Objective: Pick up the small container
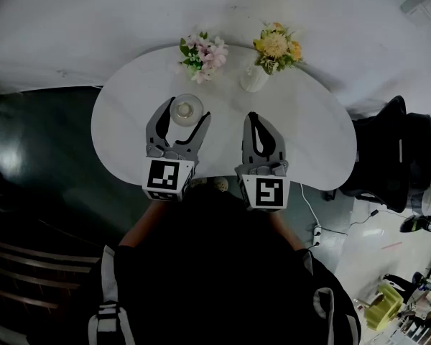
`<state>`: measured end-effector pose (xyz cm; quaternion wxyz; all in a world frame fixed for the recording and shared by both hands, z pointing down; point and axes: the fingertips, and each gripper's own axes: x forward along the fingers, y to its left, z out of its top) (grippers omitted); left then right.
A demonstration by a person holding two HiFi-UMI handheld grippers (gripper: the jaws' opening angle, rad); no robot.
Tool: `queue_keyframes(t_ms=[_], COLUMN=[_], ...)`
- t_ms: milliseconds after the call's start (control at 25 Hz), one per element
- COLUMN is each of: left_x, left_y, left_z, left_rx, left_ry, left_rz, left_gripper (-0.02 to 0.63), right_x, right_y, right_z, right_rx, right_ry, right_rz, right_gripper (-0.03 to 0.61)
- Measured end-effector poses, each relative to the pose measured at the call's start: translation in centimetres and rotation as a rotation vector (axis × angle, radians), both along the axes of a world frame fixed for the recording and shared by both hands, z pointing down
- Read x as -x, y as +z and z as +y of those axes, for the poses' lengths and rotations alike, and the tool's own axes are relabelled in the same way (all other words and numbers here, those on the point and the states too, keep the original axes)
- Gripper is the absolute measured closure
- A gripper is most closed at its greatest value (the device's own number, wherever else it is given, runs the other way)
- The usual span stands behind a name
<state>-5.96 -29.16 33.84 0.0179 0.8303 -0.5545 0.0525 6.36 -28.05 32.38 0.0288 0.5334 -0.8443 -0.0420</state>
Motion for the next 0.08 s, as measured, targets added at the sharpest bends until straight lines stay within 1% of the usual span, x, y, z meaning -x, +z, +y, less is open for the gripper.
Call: queue_keyframes(t_ms=[80], left_x=[-0.06], left_y=[0.02], left_z=[0.14], left_rx=[0.005], left_ry=[0.003], left_rz=[0.0], left_gripper=[0.283], right_x=[0.14], right_y=[0.39], right_z=[0.29], right_rx=[0.022], right_ry=[-0.011], right_rz=[0.028], right_gripper=[0.557])
